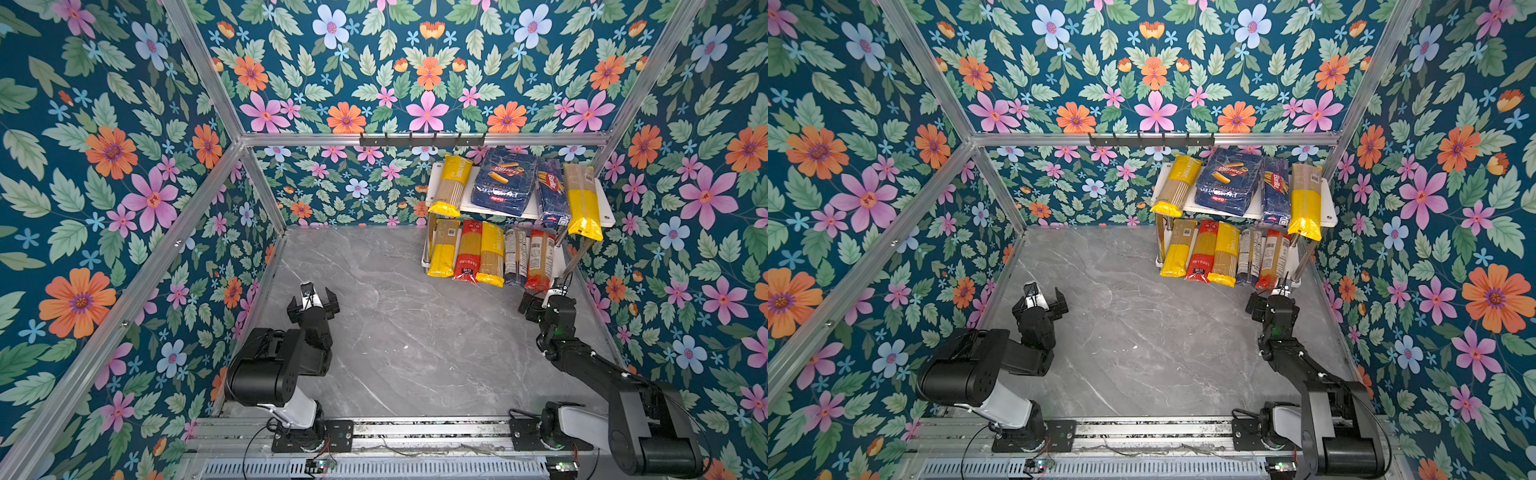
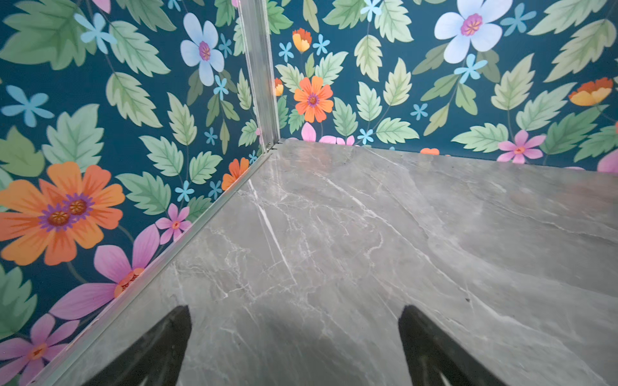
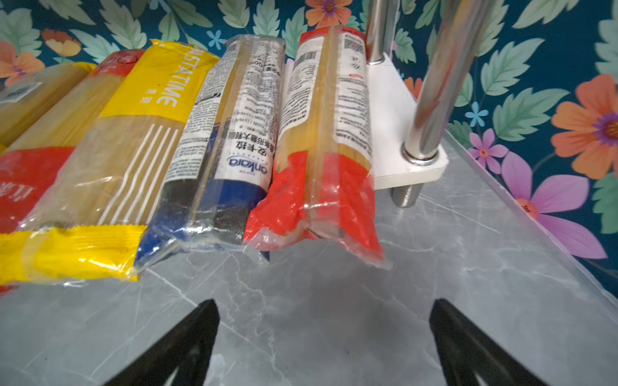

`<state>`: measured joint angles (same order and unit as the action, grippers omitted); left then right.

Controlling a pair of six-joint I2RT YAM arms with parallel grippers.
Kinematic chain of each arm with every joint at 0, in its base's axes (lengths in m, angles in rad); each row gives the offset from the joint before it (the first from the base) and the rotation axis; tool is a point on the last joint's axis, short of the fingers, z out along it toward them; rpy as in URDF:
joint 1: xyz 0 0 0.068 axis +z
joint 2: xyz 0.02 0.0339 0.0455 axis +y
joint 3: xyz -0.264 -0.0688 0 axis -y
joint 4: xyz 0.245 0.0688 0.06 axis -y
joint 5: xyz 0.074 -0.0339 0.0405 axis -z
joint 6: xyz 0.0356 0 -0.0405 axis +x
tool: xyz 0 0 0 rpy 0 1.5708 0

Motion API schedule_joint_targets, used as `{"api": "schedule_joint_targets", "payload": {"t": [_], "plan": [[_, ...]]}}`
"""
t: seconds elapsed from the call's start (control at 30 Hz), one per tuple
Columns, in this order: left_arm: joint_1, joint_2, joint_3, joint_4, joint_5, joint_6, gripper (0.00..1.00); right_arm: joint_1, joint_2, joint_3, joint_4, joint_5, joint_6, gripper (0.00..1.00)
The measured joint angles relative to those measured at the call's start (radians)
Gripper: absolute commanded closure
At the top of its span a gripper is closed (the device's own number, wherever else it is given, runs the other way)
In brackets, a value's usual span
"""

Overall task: Arrange pasta packages on shelves
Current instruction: Reset both arms

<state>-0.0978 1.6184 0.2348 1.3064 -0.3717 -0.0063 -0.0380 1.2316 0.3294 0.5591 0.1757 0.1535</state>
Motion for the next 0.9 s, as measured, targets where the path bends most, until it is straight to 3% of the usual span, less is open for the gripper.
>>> {"api": "schedule_joint_targets", "payload": {"t": [0.2, 0.5, 0.9], "plan": [[0.013, 0.005, 0.018, -0.005, 0.042, 0.005, 0.0, 0.003, 0.204, -0.069, 0.253, -0.05, -0.034, 0.01], [0.047, 0.005, 0.036, -0.022, 0.114, 0.003, 0.0, 0.012, 0.211, -0.021, 0.315, -0.172, -0.102, 0.01], [0.048, 0.005, 0.033, -0.024, 0.135, 0.001, 0.0, 0.013, 0.211, -0.018, 0.312, -0.195, -0.108, 0.01]]}}
